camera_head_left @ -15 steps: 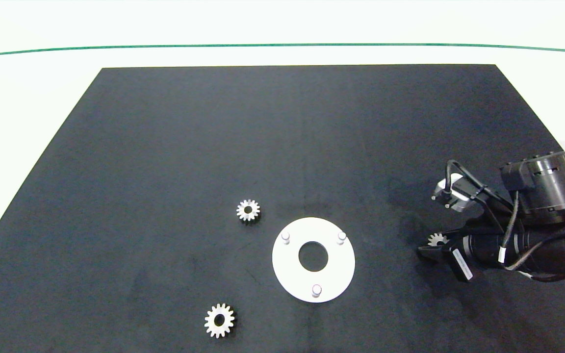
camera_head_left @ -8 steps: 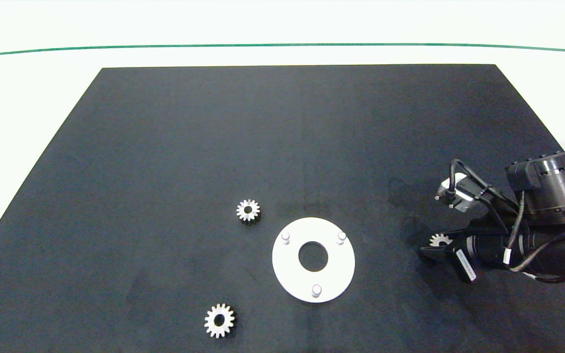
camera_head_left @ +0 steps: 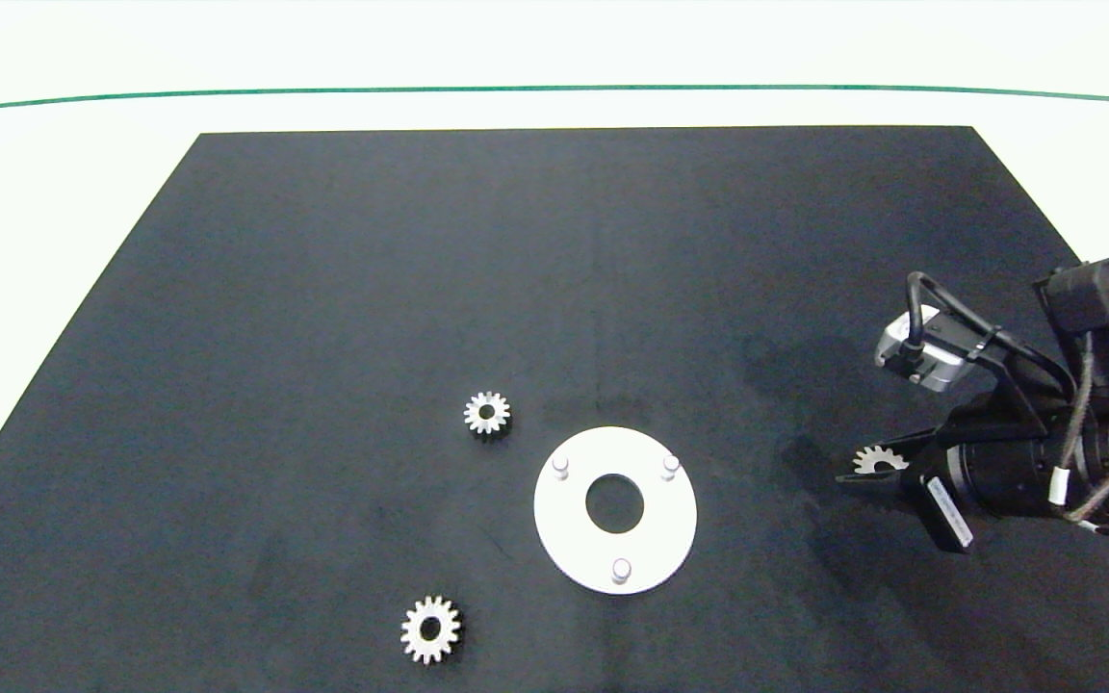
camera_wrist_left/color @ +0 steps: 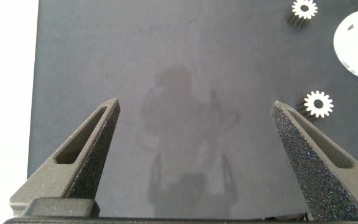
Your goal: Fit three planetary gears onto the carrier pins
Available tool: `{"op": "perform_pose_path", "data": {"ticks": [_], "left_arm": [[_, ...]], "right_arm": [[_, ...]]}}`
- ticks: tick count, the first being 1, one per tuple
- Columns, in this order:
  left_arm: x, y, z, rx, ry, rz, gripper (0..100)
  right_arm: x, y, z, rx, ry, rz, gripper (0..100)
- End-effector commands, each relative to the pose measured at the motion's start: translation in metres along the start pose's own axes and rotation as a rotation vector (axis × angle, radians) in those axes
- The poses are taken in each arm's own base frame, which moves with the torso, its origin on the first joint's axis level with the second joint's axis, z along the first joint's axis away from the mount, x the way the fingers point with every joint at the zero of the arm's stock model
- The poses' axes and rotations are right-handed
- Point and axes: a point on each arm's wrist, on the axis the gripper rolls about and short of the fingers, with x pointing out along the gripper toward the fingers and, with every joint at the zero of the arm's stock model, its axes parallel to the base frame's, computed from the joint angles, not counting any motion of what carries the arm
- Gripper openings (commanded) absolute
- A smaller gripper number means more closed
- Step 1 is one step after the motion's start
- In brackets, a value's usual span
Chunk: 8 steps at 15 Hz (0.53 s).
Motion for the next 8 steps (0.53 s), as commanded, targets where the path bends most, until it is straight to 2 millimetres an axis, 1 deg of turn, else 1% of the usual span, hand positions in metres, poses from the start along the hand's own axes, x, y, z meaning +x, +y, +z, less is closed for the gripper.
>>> {"op": "perform_pose_path", "data": {"ticks": [1,2,4,6,8], "left_arm": [[0.0,0.0,0.001,0.0,0.001,-0.001,100],[0.0,0.0,0.0,0.0,0.003,0.002,100],[0.0,0.0,0.001,0.0,0.0,0.002,100],[-0.001,0.0,0.002,-0.001,-0.005,0.003,100],[-0.001,0.0,0.002,0.001,-0.008,0.001,100]], "right_arm": [[-0.02,0.022,0.021,-0.075,-0.1,-0.008,7],[-0.02,0.037,0.026,-0.114,-0.117,0.01,7],[-0.006,0.056,0.03,-0.163,-0.086,-0.003,7],[0.004,0.069,0.033,-0.192,-0.097,-0.003,7],[0.018,0.077,0.035,-0.204,-0.086,-0.023,7]]}}
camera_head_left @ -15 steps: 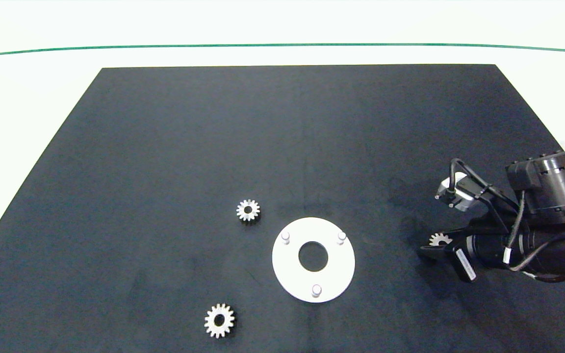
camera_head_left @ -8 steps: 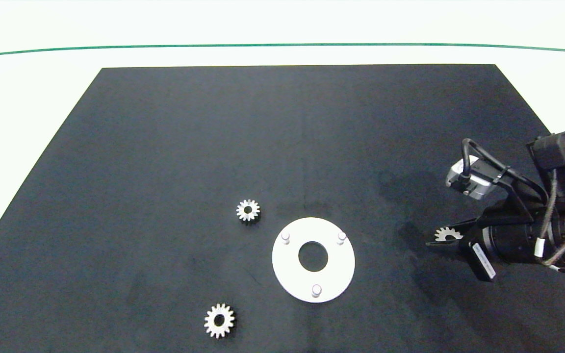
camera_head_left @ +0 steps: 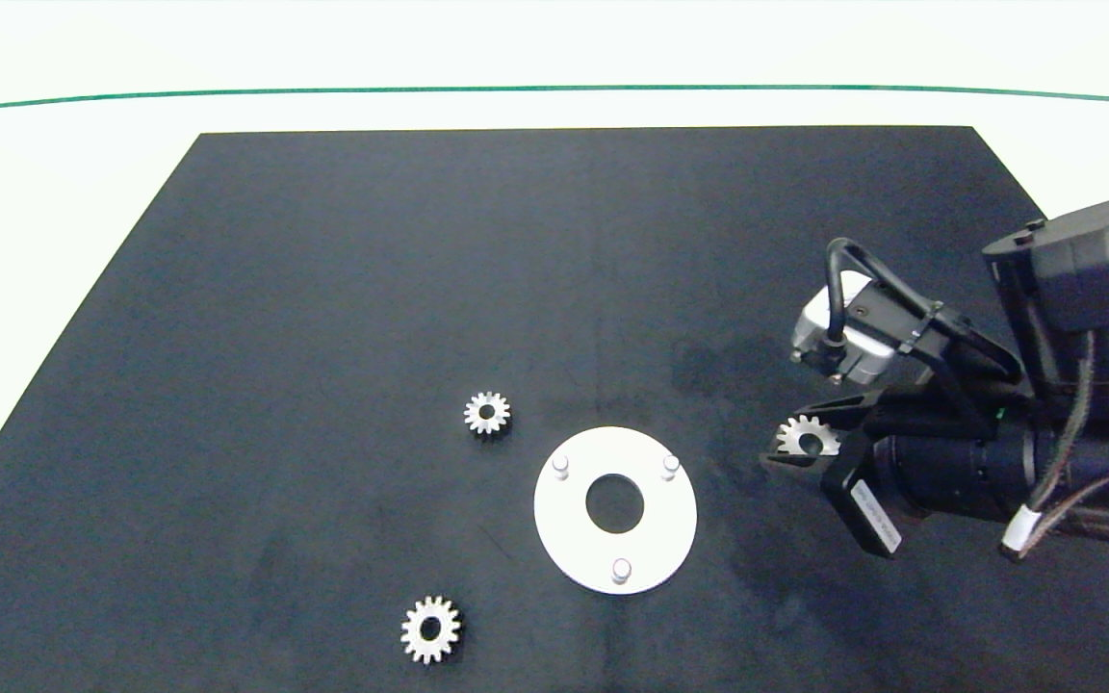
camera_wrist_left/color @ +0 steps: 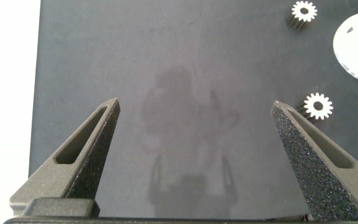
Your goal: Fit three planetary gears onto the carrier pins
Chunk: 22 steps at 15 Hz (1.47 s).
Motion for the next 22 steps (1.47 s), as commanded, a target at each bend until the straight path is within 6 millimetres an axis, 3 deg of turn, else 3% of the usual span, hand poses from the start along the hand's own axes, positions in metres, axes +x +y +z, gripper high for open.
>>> {"op": "perform_pose_path", "data": {"ticks": [1,5,14,22], "left_arm": [[0.0,0.0,0.0,0.002,-0.002,-0.002,100],[0.0,0.0,0.001,0.002,-0.002,-0.005,100],[0.001,0.0,0.003,0.002,-0.001,-0.008,100],[0.001,0.0,0.005,0.002,-0.001,-0.01,100]], "right_arm": [[0.027,0.016,0.002,-0.029,0.028,0.012,7],[0.045,0.021,0.006,-0.004,0.003,0.006,7],[0.065,0.036,0.012,0.008,-0.035,0.024,7],[0.071,0.035,0.012,0.015,-0.03,0.02,7]]}}
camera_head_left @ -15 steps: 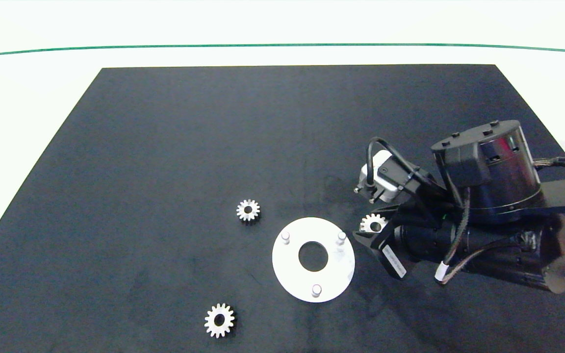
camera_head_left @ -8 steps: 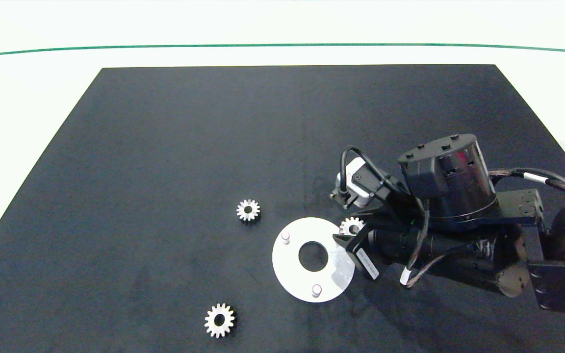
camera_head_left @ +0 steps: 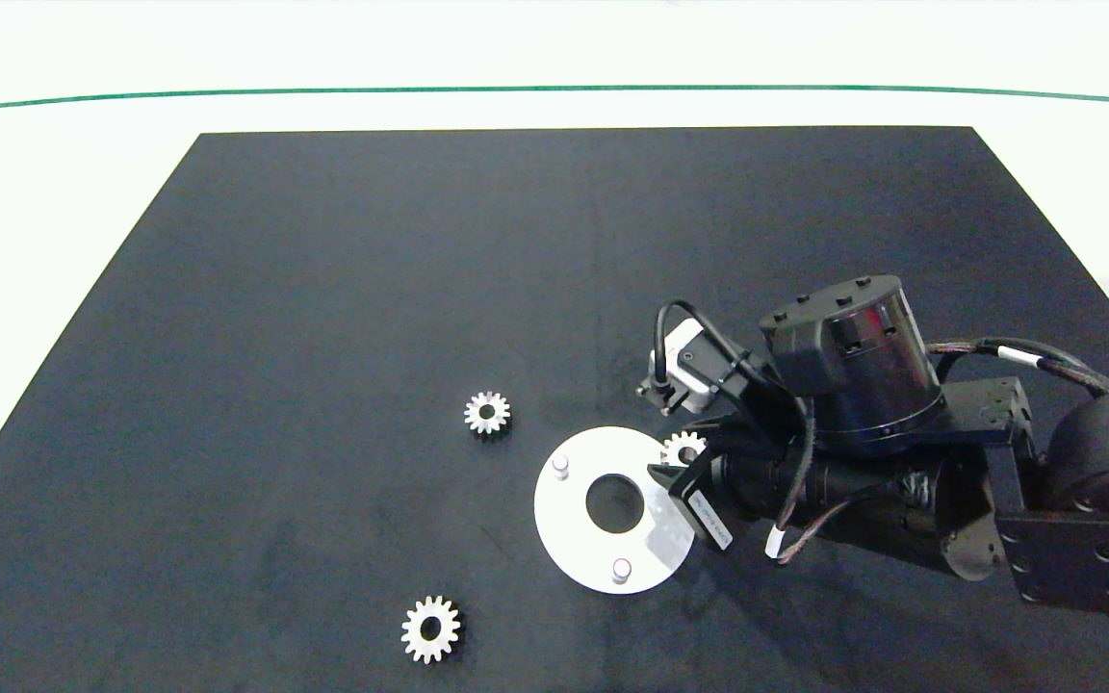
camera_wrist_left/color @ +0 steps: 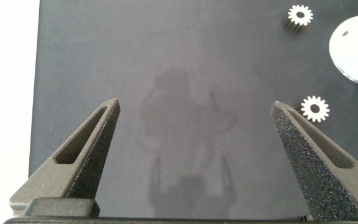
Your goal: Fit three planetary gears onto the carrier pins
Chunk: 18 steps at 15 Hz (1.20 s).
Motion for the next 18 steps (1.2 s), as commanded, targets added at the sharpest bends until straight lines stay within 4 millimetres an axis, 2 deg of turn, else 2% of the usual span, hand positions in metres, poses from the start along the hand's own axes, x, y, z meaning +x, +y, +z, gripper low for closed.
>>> {"op": "perform_pose_path", "data": {"ticks": [1,6,16,17,18], "left_arm": [[0.001,0.0,0.0,0.0,0.005,0.0,100],[0.001,0.0,0.0,0.002,0.008,-0.008,100],[0.0,0.001,0.005,0.002,-0.006,-0.017,100],[0.0,0.001,0.007,0.002,-0.009,-0.017,100],[0.001,0.001,0.008,0.002,-0.004,-0.017,100]], "right_arm": [[0.005,0.0,-0.001,0.004,-0.001,-0.004,7],[0.015,0.003,0.001,0.008,-0.02,-0.01,7],[0.015,0.002,-0.002,0.006,-0.009,-0.011,7],[0.016,0.003,-0.002,0.004,-0.006,-0.012,100],[0.016,0.002,-0.002,0.005,-0.009,-0.012,100]]}}
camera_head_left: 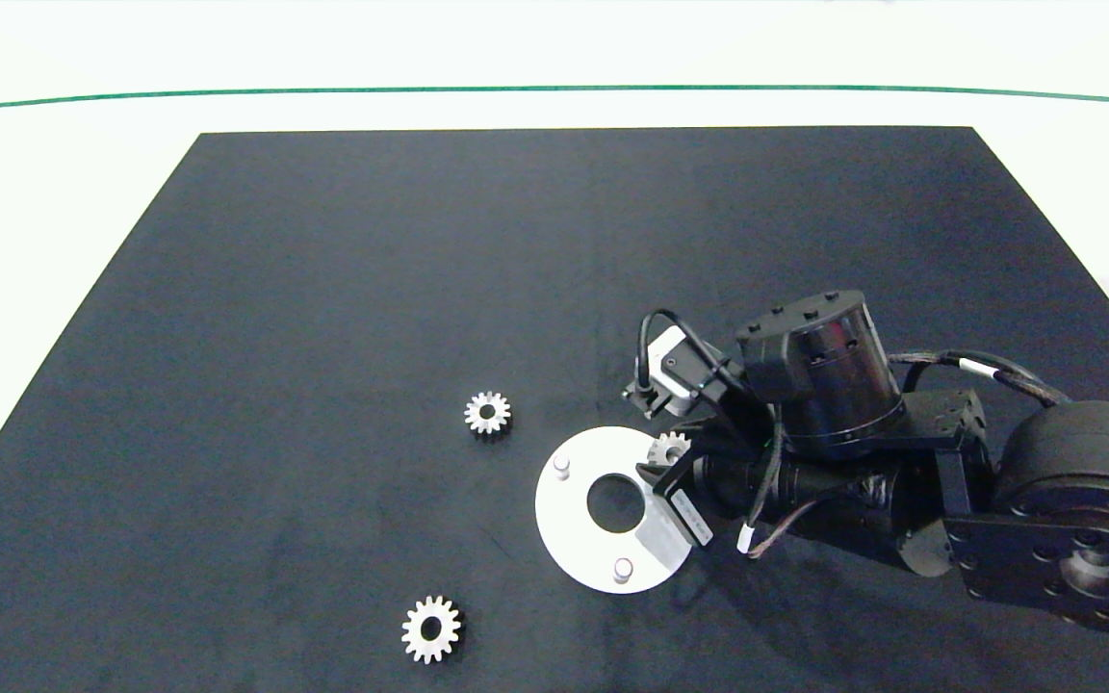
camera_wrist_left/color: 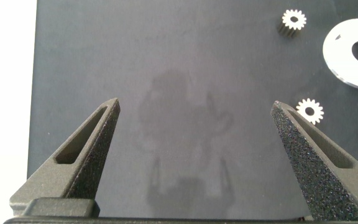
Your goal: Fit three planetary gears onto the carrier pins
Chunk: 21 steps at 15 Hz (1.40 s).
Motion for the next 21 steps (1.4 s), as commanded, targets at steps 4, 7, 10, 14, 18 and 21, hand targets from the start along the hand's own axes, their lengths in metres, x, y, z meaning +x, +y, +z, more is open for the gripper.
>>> {"op": "perform_pose_path", "data": {"ticks": [4,7,10,14,18,21], "left_arm": [[0.002,0.0,0.002,0.001,0.013,-0.001,100],[0.002,0.0,0.002,0.001,0.009,-0.001,100],[0.003,0.0,-0.003,0.001,0.02,0.0,100],[0.006,-0.001,-0.013,0.021,0.054,0.0,100],[0.021,-0.003,-0.024,0.144,0.157,-0.024,100],[0.04,-0.003,-0.023,0.189,0.262,-0.056,100]], "right_arm": [[0.001,-0.007,-0.001,0.013,0.001,-0.018,100],[0.002,-0.009,-0.001,0.018,0.001,-0.022,100],[-0.042,-0.024,0.009,0.053,-0.095,-0.081,100],[-0.162,-0.046,-0.07,0.106,-0.154,-0.2,100],[-0.209,-0.052,-0.111,0.145,-0.116,-0.274,100],[-0.213,-0.055,-0.104,0.153,-0.139,-0.28,100]]}}
